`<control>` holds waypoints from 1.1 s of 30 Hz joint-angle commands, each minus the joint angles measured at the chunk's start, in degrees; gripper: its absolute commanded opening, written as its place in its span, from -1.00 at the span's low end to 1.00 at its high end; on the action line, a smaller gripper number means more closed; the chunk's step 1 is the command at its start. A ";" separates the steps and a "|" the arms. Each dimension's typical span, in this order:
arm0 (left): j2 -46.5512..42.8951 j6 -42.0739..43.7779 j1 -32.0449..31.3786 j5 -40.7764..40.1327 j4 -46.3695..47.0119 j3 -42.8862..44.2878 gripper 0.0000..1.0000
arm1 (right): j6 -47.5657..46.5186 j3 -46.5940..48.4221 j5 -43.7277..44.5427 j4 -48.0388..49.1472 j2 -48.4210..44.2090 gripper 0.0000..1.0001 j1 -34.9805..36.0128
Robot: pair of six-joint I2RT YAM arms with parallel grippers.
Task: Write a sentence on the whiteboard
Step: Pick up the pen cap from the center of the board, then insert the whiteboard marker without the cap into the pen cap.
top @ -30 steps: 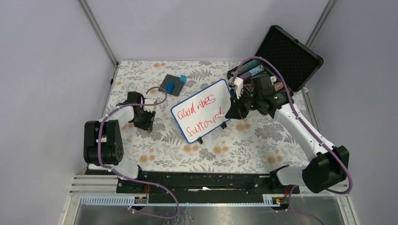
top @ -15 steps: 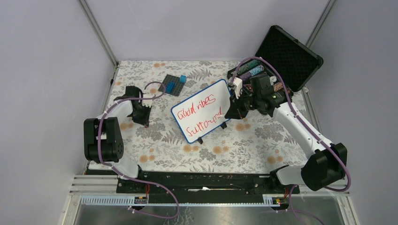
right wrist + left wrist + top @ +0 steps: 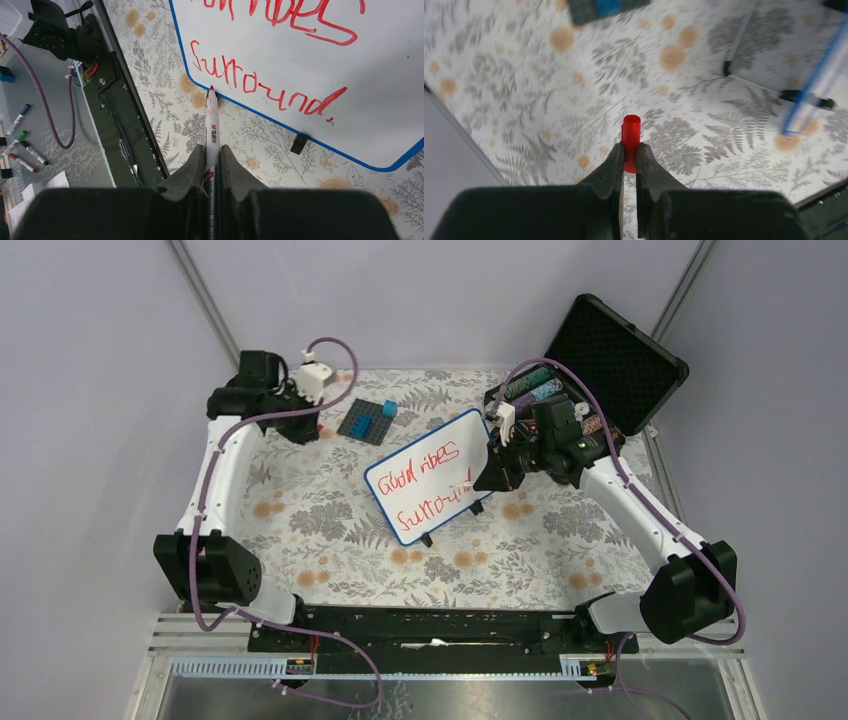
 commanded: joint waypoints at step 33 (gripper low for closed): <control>-3.90 9.79 -46.46 -4.38 -11.04 2.77 -1.00 | 60.98 -21.83 -28.35 66.86 -0.50 -1.00 -2.31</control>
